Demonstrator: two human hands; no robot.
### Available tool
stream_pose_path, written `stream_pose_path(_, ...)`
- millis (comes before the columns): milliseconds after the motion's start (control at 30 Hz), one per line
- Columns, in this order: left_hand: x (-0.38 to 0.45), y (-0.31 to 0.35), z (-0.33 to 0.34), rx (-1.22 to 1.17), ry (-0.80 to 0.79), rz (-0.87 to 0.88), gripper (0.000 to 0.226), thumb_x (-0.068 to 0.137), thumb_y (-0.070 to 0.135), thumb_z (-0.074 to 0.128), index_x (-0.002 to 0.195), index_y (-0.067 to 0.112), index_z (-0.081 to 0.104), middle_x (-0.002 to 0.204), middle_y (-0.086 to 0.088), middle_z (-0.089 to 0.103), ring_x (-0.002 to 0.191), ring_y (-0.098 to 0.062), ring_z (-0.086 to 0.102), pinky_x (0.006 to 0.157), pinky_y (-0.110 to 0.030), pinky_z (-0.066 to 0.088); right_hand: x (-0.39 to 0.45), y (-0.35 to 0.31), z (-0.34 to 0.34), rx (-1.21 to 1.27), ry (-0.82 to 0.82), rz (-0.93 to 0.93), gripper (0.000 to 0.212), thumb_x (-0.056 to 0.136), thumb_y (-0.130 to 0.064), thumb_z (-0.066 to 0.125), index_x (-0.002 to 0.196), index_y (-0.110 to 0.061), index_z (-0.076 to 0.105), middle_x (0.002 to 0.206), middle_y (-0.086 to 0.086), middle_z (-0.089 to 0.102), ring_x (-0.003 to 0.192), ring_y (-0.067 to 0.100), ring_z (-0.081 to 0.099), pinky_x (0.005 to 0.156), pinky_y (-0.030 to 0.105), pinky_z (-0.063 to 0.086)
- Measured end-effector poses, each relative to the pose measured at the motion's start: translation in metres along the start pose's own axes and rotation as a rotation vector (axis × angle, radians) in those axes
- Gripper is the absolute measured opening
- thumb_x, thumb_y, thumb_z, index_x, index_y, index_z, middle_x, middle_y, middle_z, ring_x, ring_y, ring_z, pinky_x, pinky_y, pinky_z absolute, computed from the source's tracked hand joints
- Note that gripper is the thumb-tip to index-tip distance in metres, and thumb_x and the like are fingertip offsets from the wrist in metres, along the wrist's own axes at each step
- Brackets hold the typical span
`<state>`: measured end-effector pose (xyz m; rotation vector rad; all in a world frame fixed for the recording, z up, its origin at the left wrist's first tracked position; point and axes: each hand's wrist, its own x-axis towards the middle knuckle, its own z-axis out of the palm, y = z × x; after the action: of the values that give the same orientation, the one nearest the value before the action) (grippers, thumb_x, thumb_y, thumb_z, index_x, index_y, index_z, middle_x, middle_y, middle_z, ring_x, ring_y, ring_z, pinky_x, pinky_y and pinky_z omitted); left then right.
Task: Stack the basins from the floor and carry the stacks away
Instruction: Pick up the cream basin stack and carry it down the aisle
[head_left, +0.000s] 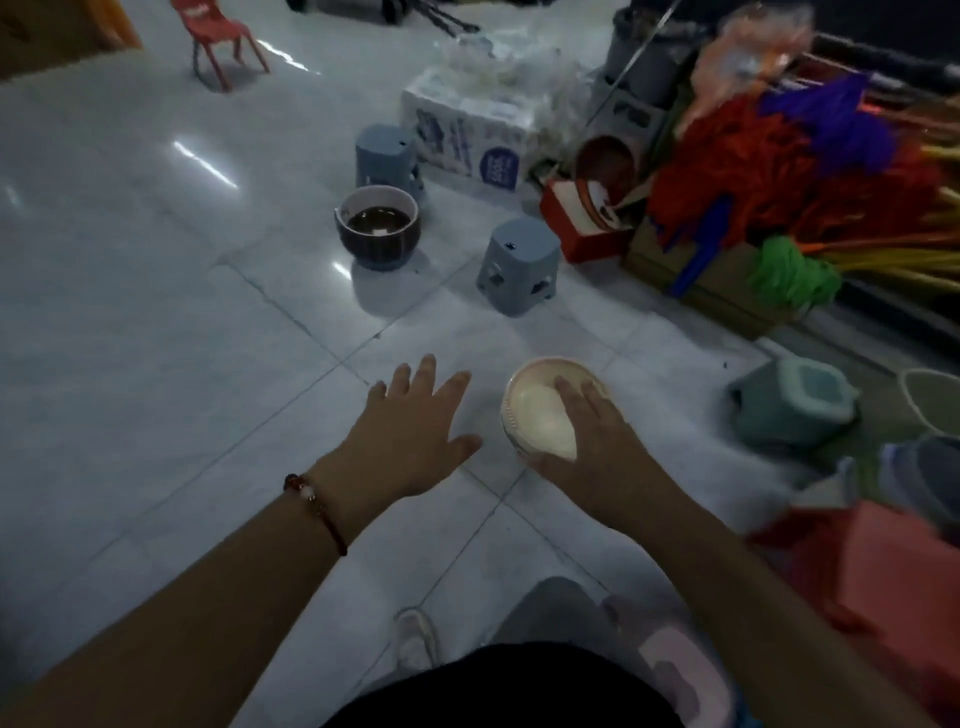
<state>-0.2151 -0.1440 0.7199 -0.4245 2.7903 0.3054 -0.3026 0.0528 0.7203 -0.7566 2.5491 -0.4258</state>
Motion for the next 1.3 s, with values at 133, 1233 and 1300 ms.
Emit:
stream_pose_path(133, 0.058, 0.007, -0.017, 0.033, -0.036, 0.141, 0.080, 0.096, 0.064, 0.039, 0.158, 0.031, 0.001, 0.166, -0.010, -0.006, 0.152, -0.034, 0.000, 0.122, -0.050, 0.011, 0.014, 0.019, -0.017, 0.123, 0.050, 0.162, 0.086, 0.090, -0.046, 0.064, 0.156, -0.027, 0.012, 0.165, 0.005, 0.005, 0.150, 0.024, 0.011, 0.119, 0.042, 0.020)
stream_pose_path(1233, 0.708, 0.068, 0.250, 0.024, -0.801, 0.131, 0.085, 0.095, 0.053, 0.055, 0.159, 0.026, 0.005, 0.165, -0.003, 0.016, 0.147, -0.022, 0.027, 0.116, -0.036, 0.029, 0.432, 0.388, 0.161, 0.706, -0.137, 1.048, 0.086, 0.092, -0.040, 0.061, 0.156, -0.020, 0.009, 0.162, 0.009, 0.013, 0.147, 0.029, 0.021, 0.115, 0.044, 0.028)
stream_pose_path(1300, 0.740, 0.063, 0.300, -0.090, -0.863, 0.037, 0.089, 0.092, 0.050, 0.061, 0.159, 0.025, 0.007, 0.163, -0.001, 0.020, 0.144, -0.022, 0.031, 0.111, -0.033, 0.031, 0.444, 0.413, 0.213, 0.933, -0.092, 1.169, 0.094, 0.090, -0.038, 0.066, 0.158, -0.019, 0.004, 0.165, 0.005, 0.010, 0.150, 0.024, 0.016, 0.119, 0.043, 0.022)
